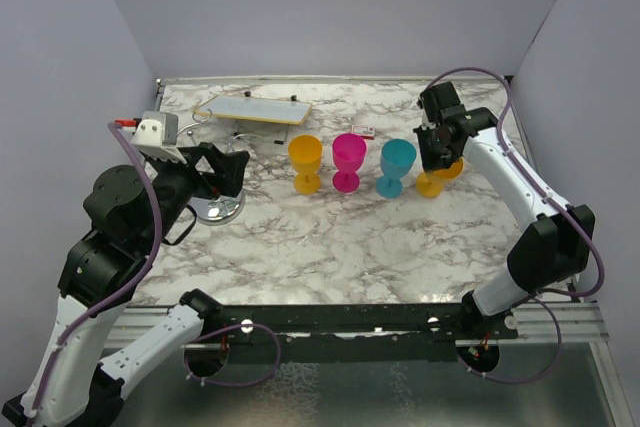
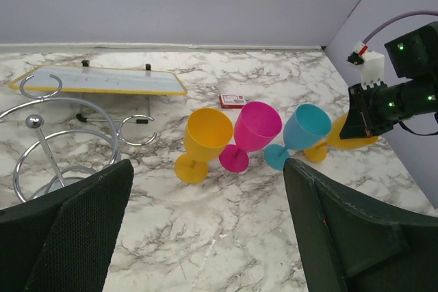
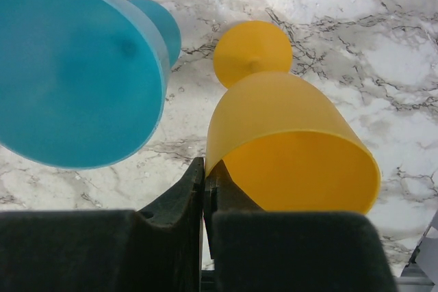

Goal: Take the wine glass off the wine glass rack

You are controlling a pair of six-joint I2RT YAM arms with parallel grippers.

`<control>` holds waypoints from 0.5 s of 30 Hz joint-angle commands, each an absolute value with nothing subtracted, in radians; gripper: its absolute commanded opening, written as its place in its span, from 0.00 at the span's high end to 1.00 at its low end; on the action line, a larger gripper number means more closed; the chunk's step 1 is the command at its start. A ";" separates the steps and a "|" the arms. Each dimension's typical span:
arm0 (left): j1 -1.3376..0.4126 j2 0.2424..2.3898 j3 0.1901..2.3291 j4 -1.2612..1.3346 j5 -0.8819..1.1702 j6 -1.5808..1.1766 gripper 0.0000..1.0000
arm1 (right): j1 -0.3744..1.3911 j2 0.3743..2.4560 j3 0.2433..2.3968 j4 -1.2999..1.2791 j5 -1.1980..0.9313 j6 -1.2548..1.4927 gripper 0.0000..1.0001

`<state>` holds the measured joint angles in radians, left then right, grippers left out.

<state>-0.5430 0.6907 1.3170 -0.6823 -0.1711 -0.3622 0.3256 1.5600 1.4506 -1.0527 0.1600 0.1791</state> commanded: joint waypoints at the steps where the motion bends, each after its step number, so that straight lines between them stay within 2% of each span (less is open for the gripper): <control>1: -0.539 0.697 1.312 -0.654 -0.164 -0.325 0.07 | 0.314 1.560 1.468 -1.068 0.130 0.186 0.99; 15: -0.539 0.712 1.300 -0.643 -0.164 -0.301 0.07 | 0.304 1.623 1.490 -1.064 0.107 0.178 0.99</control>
<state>-0.5430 0.7097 1.3064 -0.6739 -0.1715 -0.3244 0.3119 1.5963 1.4509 -1.0554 0.1379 0.1791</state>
